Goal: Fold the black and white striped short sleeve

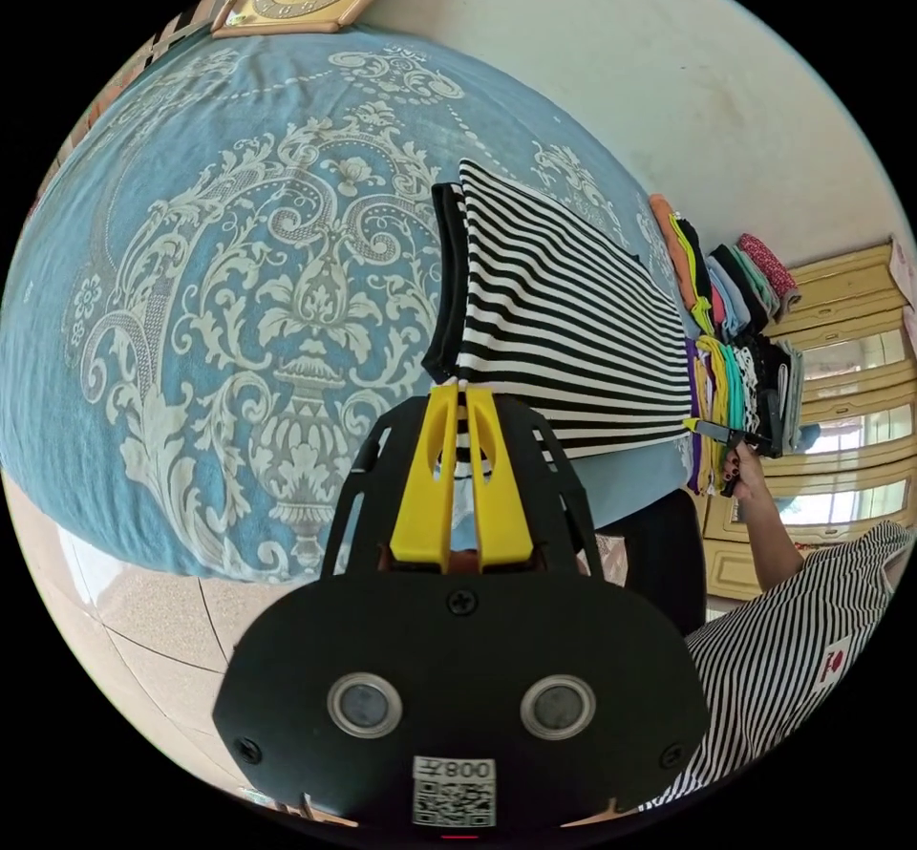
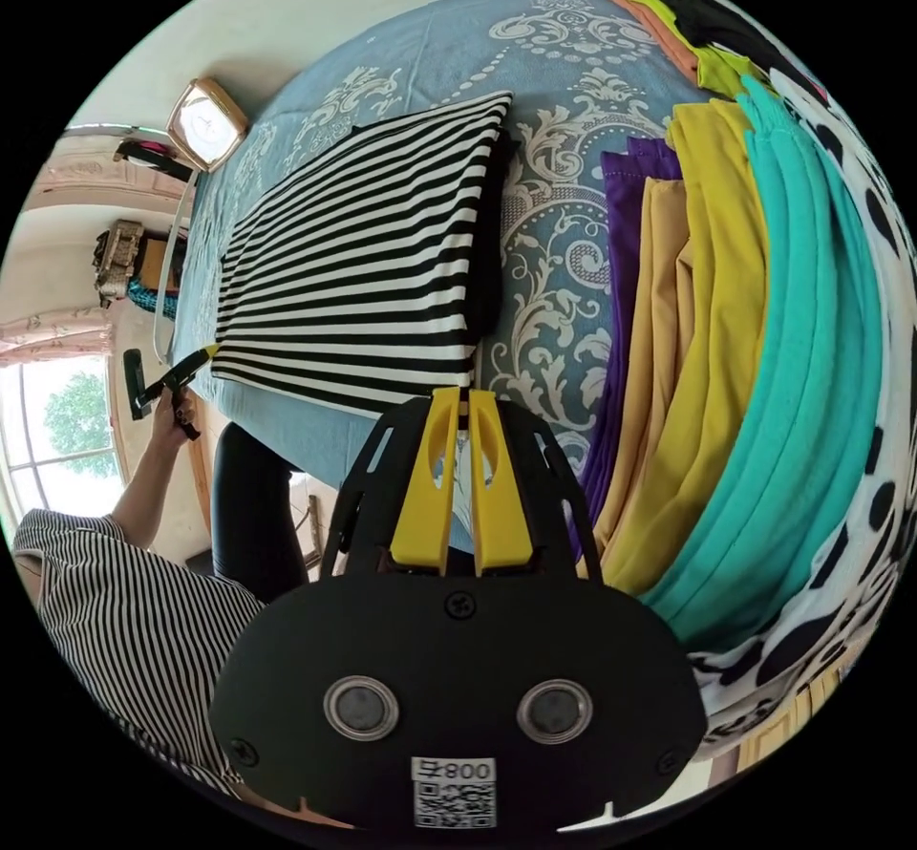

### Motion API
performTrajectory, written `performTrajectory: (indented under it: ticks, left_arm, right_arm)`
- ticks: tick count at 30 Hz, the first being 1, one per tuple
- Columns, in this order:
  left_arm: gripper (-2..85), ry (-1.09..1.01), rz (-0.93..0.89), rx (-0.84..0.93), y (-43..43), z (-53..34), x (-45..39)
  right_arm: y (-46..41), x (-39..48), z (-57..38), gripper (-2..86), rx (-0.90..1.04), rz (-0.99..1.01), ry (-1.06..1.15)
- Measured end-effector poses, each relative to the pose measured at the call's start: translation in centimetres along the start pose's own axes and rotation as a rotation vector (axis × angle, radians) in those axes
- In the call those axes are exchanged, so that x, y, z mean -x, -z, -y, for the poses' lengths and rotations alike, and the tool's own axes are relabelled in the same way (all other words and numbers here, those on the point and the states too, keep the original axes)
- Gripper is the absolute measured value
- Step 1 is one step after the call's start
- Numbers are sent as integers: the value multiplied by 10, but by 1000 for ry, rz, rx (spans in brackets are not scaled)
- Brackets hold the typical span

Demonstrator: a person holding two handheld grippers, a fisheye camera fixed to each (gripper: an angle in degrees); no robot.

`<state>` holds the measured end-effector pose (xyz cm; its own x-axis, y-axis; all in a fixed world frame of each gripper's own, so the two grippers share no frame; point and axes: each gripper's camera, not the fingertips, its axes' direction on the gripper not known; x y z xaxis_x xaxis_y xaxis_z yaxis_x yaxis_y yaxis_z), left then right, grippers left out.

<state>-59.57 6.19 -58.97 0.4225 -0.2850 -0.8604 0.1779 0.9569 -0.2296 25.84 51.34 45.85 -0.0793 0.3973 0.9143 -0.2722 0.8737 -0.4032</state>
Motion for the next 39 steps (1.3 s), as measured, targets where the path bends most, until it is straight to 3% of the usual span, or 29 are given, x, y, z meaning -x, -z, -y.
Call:
performTrajectory:
  ticks: [6, 12, 15, 17, 24, 28, 34, 39]
  left_arm:
    - [19, -17, 19, -94, 1, -25, 3]
    - [10, -83, 72, -82, -36, -54, -8]
    - [5, -81, 133, -8, -79, -63, 8]
    - [3, -29, 80, -11, -88, -67, 22]
    - [3, -70, 159, 33, -134, -84, 34]
    - [5, -21, 79, -4, -155, -97, 59]
    - [22, -182, 29, -39, -193, -120, 29]
    - [44, -429, -135, 46, -284, -128, -45]
  right_arm:
    - [31, 11, -12, 9, -66, -30, -14]
    - [53, 63, -23, 2, -169, -241, 53]
    - [27, 81, -16, 1, -108, -318, 110]
    - [-5, 78, -13, 1, -25, -340, 125]
    - [26, 78, -28, 2, -103, -278, 118]
    - [29, 60, -33, 7, -82, -215, 74]
    - [55, 41, -48, 40, -153, -237, 0]
    - [56, 13, -50, 54, -147, -88, -76]
